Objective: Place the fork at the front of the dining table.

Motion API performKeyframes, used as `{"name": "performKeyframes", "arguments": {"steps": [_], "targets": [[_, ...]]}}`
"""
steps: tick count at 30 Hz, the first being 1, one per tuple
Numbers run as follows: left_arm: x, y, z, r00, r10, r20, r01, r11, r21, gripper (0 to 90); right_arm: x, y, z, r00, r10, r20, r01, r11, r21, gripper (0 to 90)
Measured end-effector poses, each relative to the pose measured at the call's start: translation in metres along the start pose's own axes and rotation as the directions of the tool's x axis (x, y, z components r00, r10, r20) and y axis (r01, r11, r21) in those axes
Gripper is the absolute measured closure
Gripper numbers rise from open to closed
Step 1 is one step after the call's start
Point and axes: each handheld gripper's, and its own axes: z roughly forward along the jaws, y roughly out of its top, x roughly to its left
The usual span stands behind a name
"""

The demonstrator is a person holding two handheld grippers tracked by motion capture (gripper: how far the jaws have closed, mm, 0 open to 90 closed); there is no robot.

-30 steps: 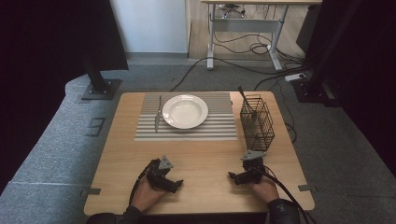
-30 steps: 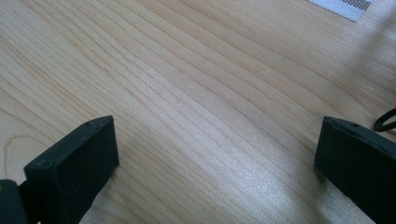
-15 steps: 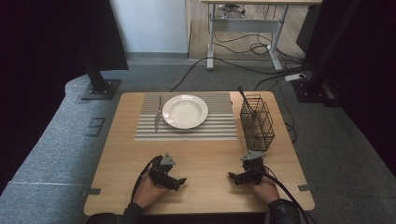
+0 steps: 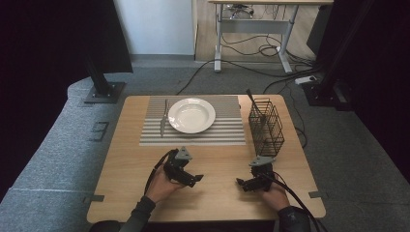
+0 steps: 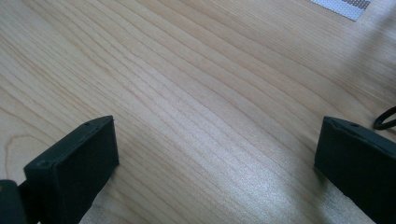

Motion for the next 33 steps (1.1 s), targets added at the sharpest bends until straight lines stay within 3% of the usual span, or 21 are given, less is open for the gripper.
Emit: {"name": "performKeyframes", "arguments": {"steps": [16, 22, 33], "targets": [[0.005, 0.064, 0.006, 0.9958, 0.090, 0.011, -0.090, 0.9956, -0.024, 5.7, 0.000, 0.000, 0.000, 1.0000, -0.001, 0.000, 0.001, 1.000, -0.001, 0.0], [0.006, 0.085, 0.007, 0.9942, 0.103, 0.032, -0.101, 0.9939, -0.045, 6.7, 0.000, 0.000, 0.000, 1.0000, -0.001, -0.001, 0.001, 1.000, 0.000, 0.0], [0.001, 0.136, 0.012, 0.9857, 0.159, 0.056, -0.154, 0.9848, -0.079, 12.3, 0.000, 0.000, 0.000, 1.0000, -0.003, 0.000, 0.003, 1.000, -0.004, 0.0]]}}
